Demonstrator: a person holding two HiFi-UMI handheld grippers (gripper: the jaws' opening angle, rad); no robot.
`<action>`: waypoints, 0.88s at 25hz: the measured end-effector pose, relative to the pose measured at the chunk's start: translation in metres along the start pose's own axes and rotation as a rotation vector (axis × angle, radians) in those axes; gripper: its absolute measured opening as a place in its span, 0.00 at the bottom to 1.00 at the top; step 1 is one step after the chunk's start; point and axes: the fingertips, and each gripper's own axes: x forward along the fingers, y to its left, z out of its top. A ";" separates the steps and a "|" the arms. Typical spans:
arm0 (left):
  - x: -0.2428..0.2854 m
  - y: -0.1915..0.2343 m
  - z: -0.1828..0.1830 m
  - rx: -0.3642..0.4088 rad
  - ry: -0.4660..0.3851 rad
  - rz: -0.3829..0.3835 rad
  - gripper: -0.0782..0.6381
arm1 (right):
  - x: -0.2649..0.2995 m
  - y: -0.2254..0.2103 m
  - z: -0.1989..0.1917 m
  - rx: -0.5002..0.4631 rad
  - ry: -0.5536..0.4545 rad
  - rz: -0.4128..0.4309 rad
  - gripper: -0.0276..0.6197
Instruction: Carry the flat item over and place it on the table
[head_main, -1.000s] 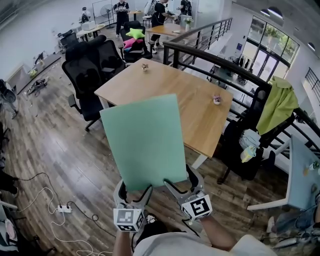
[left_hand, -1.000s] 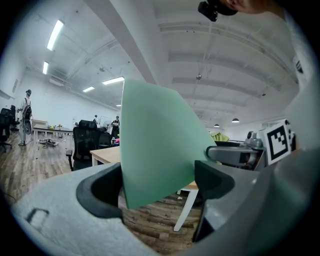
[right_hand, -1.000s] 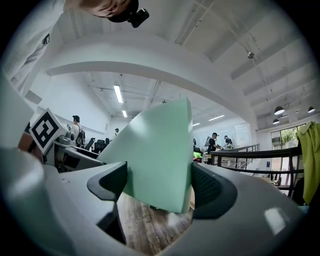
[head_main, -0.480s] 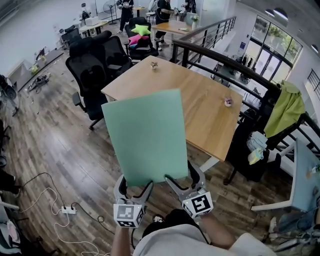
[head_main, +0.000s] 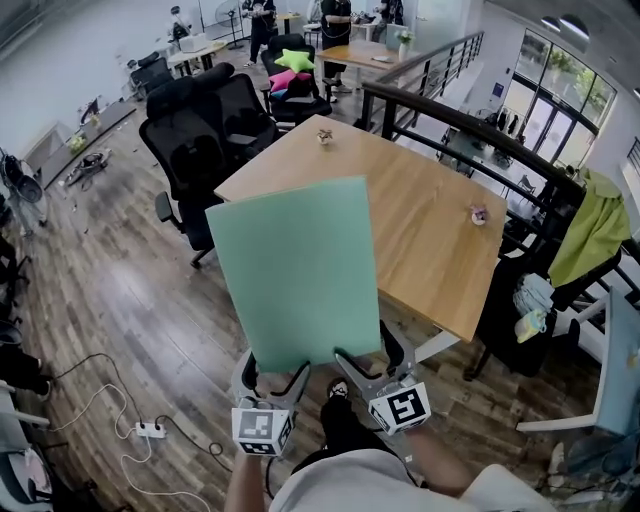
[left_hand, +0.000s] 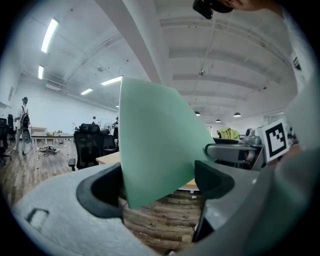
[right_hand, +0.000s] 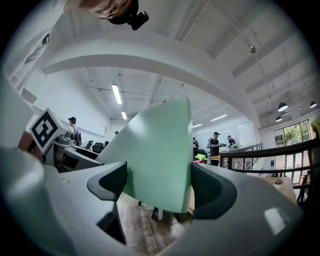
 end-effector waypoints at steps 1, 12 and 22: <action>0.007 0.005 0.001 0.005 0.006 -0.003 0.76 | 0.008 -0.004 -0.001 0.006 0.000 -0.002 0.67; 0.113 0.050 0.014 0.019 0.075 -0.057 0.76 | 0.096 -0.069 -0.025 0.076 0.020 -0.055 0.67; 0.201 0.069 0.026 0.026 0.109 -0.101 0.76 | 0.155 -0.131 -0.035 0.092 0.050 -0.093 0.67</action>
